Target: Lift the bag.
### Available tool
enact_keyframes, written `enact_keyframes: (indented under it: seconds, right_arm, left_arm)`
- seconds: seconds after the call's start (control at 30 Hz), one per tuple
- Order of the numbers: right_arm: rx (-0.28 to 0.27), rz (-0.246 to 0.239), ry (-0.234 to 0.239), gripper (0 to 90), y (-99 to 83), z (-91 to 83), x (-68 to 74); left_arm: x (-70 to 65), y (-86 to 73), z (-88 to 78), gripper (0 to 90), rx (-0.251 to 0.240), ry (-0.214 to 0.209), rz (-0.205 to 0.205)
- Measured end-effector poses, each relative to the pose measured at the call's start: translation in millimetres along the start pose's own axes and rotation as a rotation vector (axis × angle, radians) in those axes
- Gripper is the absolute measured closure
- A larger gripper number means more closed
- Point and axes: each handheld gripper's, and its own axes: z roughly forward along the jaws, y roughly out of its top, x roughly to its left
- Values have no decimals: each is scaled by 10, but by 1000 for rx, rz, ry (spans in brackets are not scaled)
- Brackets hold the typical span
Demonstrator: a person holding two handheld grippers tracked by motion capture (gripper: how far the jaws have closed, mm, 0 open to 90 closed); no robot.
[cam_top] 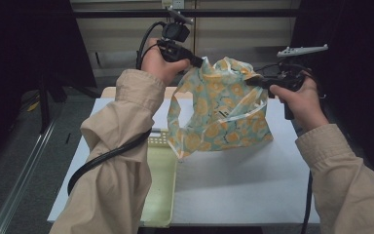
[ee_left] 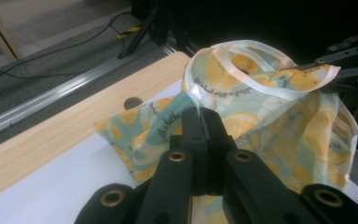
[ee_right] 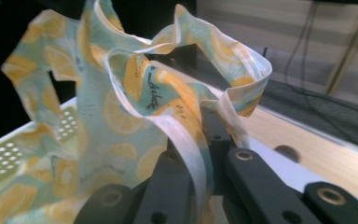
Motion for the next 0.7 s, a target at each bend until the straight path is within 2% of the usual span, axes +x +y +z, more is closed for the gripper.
enact_keyframes:
  seconds: [0.17, 0.27, 0.33, 0.37, 0.4, 0.47, 0.53, 0.6, 0.7]
  right_arm:
    - [34, 6, 47, 894, -162, 191, 96]
    - [52, 1, 82, 890, -220, 268, 182]
    - [54, -2, 124, 868, -256, 304, 260]
    - [63, 2, 153, 828, -277, 321, 303]
    - [74, -4, 169, 775, -298, 335, 347]
    - [82, -30, 152, 679, -331, 339, 429]
    - [87, -35, 156, 562, -355, 319, 486]
    - [83, -38, 142, 459, -375, 276, 520]
    - [94, -41, 133, 339, -420, 214, 542]
  left_arm:
    - [81, -233, -24, 900, 20, 1, -18]
    - [95, -372, -99, 900, 29, 0, -16]
    - [101, -483, -162, 895, 24, -7, -21]
    - [101, -543, -190, 877, 25, -4, -22]
    - [104, -603, -222, 831, 16, 2, -27]
    - [124, -718, -283, 712, 5, 12, -36]
    - [142, -827, -333, 574, 1, 25, -41]
    - [158, -931, -361, 497, 7, 22, -39]
    - [200, -1088, -387, 323, 0, 17, -47]
